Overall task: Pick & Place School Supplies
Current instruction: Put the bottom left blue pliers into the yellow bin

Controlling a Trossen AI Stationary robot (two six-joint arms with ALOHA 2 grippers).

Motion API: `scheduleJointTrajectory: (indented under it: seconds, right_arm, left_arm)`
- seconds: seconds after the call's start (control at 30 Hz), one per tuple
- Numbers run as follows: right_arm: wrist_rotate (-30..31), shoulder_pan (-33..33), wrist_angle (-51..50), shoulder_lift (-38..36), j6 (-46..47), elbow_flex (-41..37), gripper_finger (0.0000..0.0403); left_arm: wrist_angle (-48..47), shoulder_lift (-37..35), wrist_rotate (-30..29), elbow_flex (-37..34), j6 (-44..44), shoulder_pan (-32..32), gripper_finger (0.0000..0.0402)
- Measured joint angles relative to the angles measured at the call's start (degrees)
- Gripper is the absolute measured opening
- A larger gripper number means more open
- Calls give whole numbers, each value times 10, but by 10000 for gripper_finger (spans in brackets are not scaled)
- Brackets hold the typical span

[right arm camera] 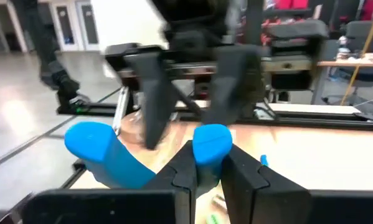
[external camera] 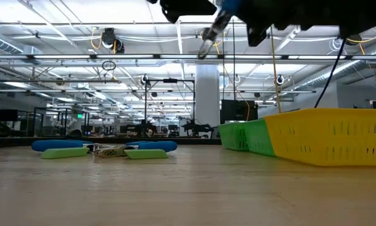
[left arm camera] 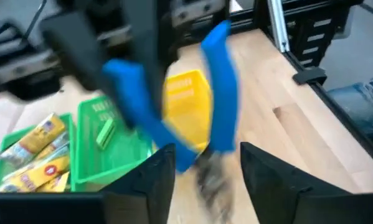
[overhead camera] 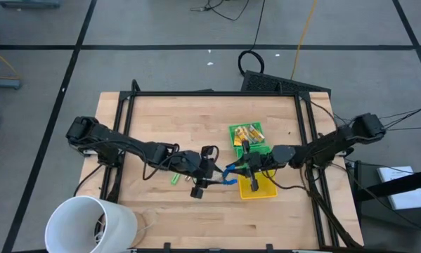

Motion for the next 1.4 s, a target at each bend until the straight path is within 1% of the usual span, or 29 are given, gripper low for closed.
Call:
scheduleJointTrajectory:
  seconds: [0.1, 0.2, 0.3, 0.43, 0.5, 0.6, 0.73, 0.77, 0.87, 0.93, 1.27, 1.33, 1.4]
  right_arm:
    - [-1, 14, -63, -44, -8, 0, 37]
    - [5, 38, -124, -88, -13, -8, 37]
    - [28, 70, -137, -130, -11, -35, 37]
    - [99, 116, -137, -192, -11, -98, 37]
    - [135, 139, -131, -218, -11, -132, 37]
    - [161, 163, -104, -244, -11, -184, 37]
    - [193, 175, -39, -243, -13, -250, 37]
    - [202, 175, -22, -239, -13, -263, 37]
    - [203, 175, 17, -221, -16, -288, 37]
    - [203, 175, 33, -204, -19, -293, 37]
    - [204, 175, 37, -137, 4, -293, 37]
    - [204, 175, 40, -129, 5, -293, 50]
    - [203, 175, 36, -127, 17, -293, 78]
  left_arm:
    - [-44, -17, -3, -1, -12, 1, 201]
    - [-62, -35, -4, -1, -32, 3, 214]
    - [-55, -44, -4, -10, -40, 3, 222]
    - [-14, -53, -25, -43, -36, 3, 224]
    - [32, -56, -42, -63, -35, 6, 221]
    - [79, -61, -59, -95, -35, 11, 213]
    - [137, -61, -64, -116, -35, 21, 199]
    - [137, -61, -63, -117, -37, 24, 195]
    - [138, -61, -63, -117, -48, 33, 184]
    - [138, -61, -63, -117, -51, 38, 177]
    - [155, -61, -63, -117, -48, 47, 148]
    - [158, -61, -63, -117, -48, 47, 144]
    - [157, -61, -63, -117, -48, 47, 140]
